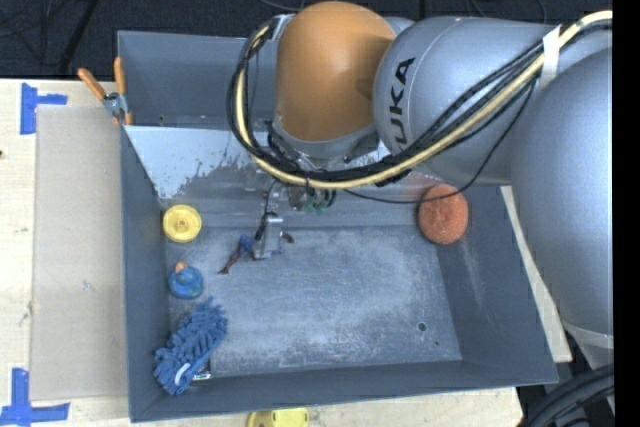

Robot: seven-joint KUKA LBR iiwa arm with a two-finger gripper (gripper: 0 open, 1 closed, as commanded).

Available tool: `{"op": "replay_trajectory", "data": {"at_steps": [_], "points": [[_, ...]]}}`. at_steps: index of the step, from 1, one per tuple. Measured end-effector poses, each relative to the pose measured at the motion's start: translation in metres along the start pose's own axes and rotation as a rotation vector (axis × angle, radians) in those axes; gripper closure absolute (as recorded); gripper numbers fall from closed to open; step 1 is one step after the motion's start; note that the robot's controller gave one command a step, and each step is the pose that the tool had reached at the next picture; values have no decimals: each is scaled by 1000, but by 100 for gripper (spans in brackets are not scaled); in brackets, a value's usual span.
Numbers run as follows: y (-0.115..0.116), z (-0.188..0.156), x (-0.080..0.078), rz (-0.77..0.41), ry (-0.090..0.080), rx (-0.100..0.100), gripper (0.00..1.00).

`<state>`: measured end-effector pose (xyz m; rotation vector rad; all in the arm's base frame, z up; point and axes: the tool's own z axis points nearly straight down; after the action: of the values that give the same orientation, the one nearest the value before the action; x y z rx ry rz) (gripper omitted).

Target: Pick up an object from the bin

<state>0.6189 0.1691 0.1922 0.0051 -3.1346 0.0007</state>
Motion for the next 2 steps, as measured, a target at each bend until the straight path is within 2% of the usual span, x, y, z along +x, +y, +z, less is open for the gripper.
{"op": "replay_trajectory", "data": {"at_steps": [1, 2], "points": [[-1, -5, -1, 4, -7, -1, 0], [-10, 46, -1, -177, -9, 0, 0]]}}
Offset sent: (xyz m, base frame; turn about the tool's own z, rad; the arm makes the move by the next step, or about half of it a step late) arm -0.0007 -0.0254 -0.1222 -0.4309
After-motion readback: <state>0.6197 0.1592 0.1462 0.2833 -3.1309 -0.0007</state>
